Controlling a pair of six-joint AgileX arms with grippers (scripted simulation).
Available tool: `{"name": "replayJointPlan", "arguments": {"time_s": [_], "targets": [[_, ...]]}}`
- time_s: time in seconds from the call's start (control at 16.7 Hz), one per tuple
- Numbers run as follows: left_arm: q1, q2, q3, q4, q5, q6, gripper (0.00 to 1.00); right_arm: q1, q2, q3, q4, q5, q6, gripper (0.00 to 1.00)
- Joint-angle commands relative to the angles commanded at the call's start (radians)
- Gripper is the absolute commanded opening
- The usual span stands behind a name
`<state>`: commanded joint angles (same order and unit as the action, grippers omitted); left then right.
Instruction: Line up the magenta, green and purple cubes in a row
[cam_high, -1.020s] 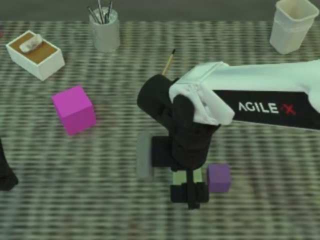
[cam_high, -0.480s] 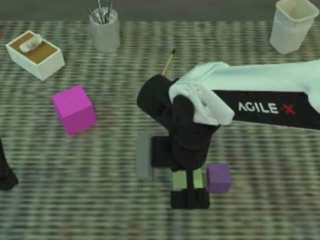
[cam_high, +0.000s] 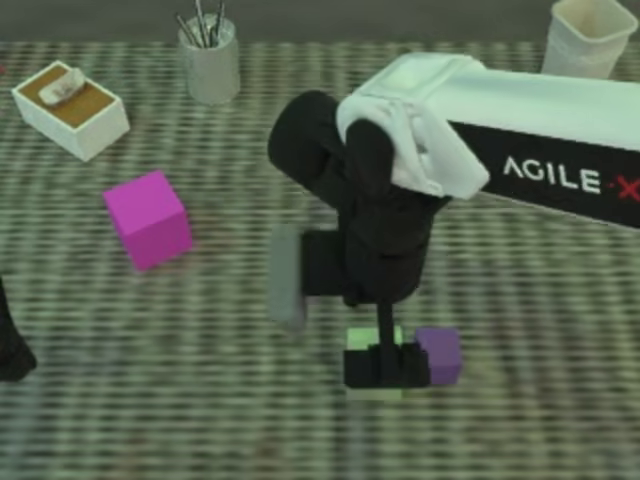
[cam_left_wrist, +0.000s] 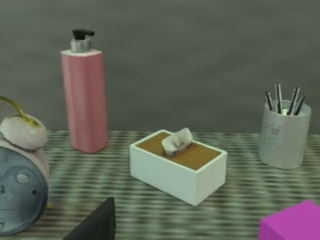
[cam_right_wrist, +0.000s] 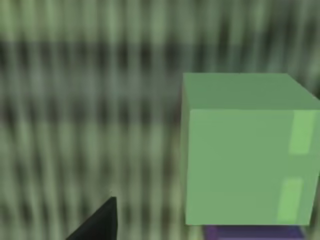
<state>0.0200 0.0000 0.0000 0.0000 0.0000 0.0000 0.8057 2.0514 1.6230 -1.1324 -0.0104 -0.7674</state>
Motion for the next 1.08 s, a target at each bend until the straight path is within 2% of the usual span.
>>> {"name": "replayJointPlan", "arguments": {"time_s": [0.36, 0.54, 0.78, 1.08], "targets": [[0.000, 0.000, 0.000, 0.000, 0.000, 0.000, 1.00, -0.004, -0.009, 0.016, -0.020, 0.000, 0.000, 1.00], [-0.010, 0.061, 0.061, -0.045, 0.002, 0.029, 1.00, -0.031, -0.066, -0.026, 0.023, -0.006, 0.018, 1.00], [-0.036, 0.292, 0.287, -0.193, 0.003, 0.127, 1.00, -0.125, -0.281, -0.179, 0.161, -0.024, 0.089, 1.00], [-0.083, 0.805, 0.722, -0.473, 0.000, 0.308, 1.00, -0.316, -0.746, -0.526, 0.418, -0.048, 0.250, 1.00]]}}
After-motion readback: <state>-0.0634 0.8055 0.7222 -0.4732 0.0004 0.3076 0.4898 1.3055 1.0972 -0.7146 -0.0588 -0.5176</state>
